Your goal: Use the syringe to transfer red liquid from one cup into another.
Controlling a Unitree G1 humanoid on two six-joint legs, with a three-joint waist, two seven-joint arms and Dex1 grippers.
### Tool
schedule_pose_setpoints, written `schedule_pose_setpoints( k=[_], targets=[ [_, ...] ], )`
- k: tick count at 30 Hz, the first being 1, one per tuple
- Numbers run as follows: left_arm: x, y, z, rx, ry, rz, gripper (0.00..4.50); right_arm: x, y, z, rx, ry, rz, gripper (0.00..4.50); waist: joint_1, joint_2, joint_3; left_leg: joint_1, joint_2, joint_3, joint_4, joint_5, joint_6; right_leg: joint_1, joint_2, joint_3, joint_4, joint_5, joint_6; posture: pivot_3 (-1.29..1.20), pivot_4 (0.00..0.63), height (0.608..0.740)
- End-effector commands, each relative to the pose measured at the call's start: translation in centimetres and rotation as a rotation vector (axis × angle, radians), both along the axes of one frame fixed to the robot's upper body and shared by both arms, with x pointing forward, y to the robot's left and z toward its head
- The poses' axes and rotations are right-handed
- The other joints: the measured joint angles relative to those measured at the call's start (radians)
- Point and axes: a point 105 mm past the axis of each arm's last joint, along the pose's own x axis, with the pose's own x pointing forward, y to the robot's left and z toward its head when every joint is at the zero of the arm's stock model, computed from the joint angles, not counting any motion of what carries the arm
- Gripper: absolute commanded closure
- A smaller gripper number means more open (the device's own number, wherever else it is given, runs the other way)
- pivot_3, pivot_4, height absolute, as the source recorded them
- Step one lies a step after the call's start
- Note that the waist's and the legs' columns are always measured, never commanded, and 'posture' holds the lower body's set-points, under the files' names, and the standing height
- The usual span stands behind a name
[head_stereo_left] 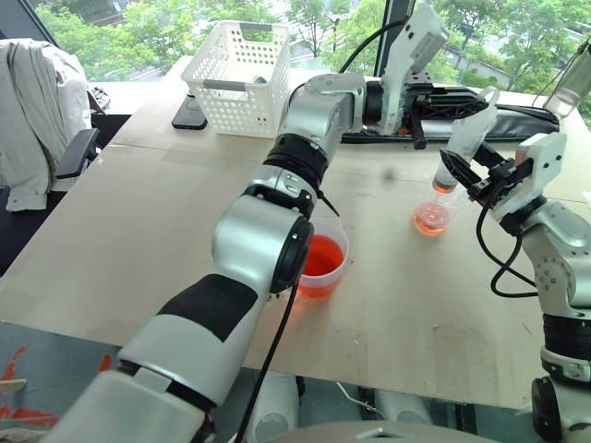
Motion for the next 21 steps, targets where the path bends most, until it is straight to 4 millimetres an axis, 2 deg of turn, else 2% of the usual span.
schedule_pose_setpoints(
  k=[1,14,18,21],
  targets=[
    [-1.1,-1.5,-3.6,0.139,0.073,-0.067,4.5,-0.7,-0.4,4.1,0.023,-0.161,-0.026,3.01,0.0,0.0,0.0,0.0,0.0,0.0,0.0,0.0,0.0,0.0,0.0,0.0,0.0,0.0,0.0,0.0,0.15,0.724],
    [-1.5,-1.9,-5.7,0.185,0.134,-0.088,4.5,-1.3,-1.1,4.8,0.015,-0.174,-0.045,3.01,0.0,0.0,0.0,0.0,0.0,0.0,0.0,0.0,0.0,0.0,0.0,0.0,0.0,0.0,0.0,0.0,0.15,0.724],
    [-1.6,-2.1,-5.8,0.175,0.152,-0.084,4.5,-1.4,-1.1,4.8,0.01,-0.173,-0.046,3.01,0.0,0.0,0.0,0.0,0.0,0.0,0.0,0.0,0.0,0.0,0.0,0.0,0.0,0.0,0.0,0.0,0.15,0.724],
    [-1.6,-2.1,-4.8,0.117,0.147,-0.089,4.5,-1.3,-1.2,4.5,0.001,-0.166,-0.05,3.01,0.0,0.0,0.0,0.0,0.0,0.0,0.0,0.0,0.0,0.0,0.0,0.0,0.0,0.0,0.0,0.0,0.15,0.724]
  ],
)
